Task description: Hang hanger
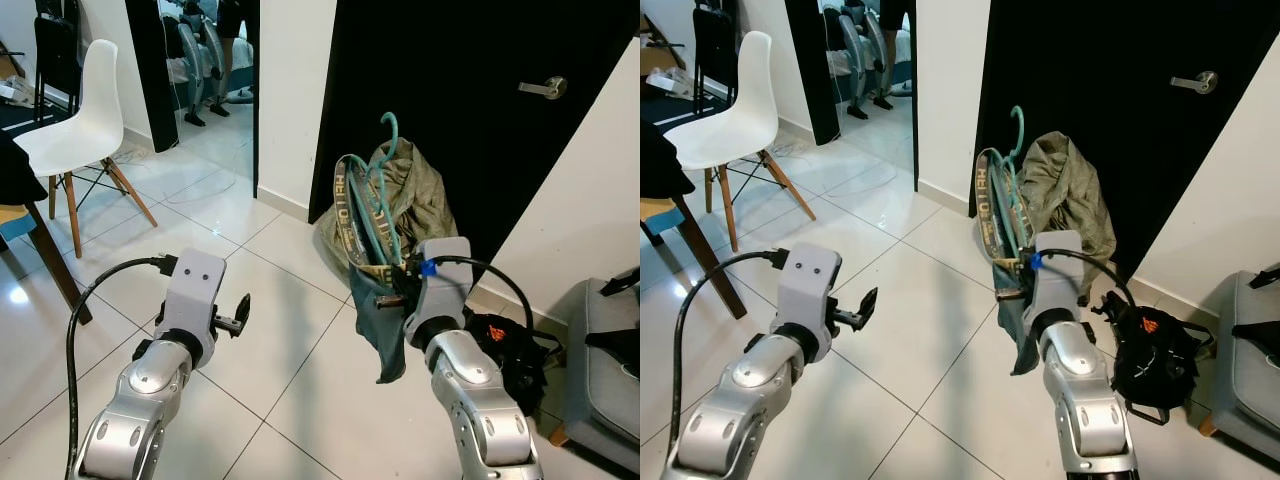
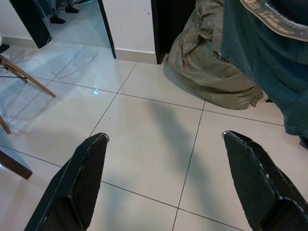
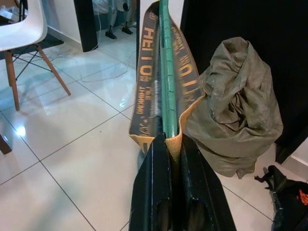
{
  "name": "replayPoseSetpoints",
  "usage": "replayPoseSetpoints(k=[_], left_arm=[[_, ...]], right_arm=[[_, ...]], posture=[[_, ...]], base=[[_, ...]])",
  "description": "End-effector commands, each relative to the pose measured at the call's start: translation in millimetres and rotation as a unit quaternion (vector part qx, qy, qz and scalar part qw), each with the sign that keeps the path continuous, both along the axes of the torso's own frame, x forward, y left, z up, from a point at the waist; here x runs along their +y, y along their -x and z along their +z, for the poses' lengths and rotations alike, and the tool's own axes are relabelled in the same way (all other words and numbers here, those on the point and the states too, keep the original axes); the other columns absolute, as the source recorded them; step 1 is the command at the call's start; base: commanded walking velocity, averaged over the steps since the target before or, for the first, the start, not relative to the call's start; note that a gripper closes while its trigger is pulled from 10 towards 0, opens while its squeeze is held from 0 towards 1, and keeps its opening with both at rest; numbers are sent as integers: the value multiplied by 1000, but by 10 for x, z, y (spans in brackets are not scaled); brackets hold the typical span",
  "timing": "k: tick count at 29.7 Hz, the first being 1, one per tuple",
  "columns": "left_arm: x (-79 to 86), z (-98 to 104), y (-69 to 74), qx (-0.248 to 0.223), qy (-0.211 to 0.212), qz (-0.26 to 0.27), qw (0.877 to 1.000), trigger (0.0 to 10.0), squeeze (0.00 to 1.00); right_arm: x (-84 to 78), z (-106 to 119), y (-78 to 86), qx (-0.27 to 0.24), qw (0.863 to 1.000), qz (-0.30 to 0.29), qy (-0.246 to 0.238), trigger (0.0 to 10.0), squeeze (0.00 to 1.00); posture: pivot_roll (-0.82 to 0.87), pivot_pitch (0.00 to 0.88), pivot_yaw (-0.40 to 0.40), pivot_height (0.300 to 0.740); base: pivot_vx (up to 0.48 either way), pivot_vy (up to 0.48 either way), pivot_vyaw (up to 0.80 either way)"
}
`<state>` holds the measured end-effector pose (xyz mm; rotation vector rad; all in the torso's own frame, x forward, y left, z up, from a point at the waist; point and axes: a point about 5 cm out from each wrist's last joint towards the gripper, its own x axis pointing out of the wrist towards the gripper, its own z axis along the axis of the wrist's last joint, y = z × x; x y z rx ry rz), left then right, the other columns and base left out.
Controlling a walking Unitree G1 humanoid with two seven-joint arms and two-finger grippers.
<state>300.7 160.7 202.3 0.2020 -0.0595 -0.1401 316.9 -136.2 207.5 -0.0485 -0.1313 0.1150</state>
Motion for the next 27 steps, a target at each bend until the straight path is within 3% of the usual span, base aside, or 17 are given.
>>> replayPoseSetpoints(k=[1,18,27], left_arm=[[4,-90,8,15,-1,7,1000,10000,0],[-9,-122,20,20,9,17,1000,10000,0],[18,-152,24,26,5,20,999,10000,0]], right_arm=[[-5,55,48,-25,1000,-2,6,10000,0],[-20,17,32,-24,1000,-16,7,10000,0],[-8,-62,48,-24,999,-9,43,10000,0]], posture=[[-59,201,-55,740],[-60,206,-60,740],[-58,204,-60,740]], base=[[0,0,0],[0,0,0],[0,0,0]])
